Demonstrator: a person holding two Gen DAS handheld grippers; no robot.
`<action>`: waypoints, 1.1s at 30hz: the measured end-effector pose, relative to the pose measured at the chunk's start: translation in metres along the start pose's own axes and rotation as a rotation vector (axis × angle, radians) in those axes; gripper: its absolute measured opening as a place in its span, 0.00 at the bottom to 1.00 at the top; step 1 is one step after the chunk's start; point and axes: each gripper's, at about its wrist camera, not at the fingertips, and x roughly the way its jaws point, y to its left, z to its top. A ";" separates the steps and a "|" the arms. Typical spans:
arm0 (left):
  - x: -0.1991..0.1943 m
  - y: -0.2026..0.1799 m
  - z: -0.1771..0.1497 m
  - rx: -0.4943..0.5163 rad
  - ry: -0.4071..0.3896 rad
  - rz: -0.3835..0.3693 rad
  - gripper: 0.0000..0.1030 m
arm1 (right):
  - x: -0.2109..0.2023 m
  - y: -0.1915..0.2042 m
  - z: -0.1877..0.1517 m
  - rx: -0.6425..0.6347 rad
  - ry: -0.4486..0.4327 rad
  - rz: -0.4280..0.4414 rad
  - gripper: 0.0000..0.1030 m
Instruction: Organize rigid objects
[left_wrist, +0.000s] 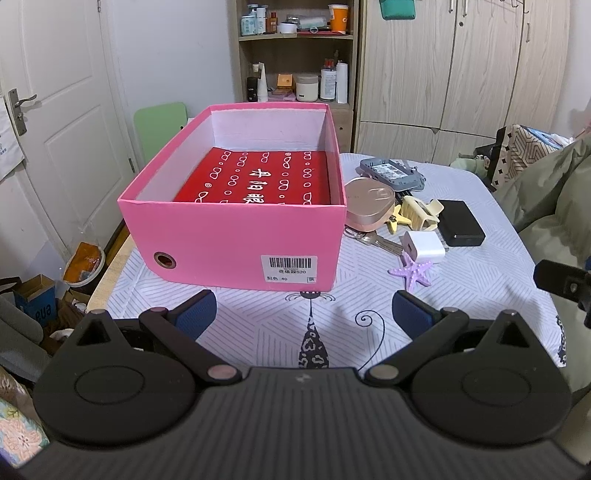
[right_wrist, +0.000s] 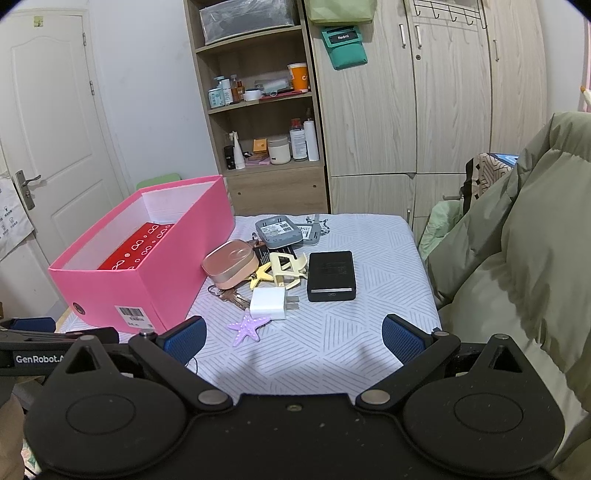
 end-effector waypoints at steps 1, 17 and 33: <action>0.000 0.000 0.000 0.001 0.001 -0.001 1.00 | 0.000 0.000 0.000 0.001 0.000 0.000 0.99; 0.000 0.000 0.011 0.049 0.043 -0.020 0.97 | 0.005 0.003 -0.002 -0.054 -0.125 -0.041 1.00; -0.010 0.027 0.067 0.194 0.016 -0.119 0.97 | 0.014 -0.019 0.031 0.026 -0.179 0.090 1.00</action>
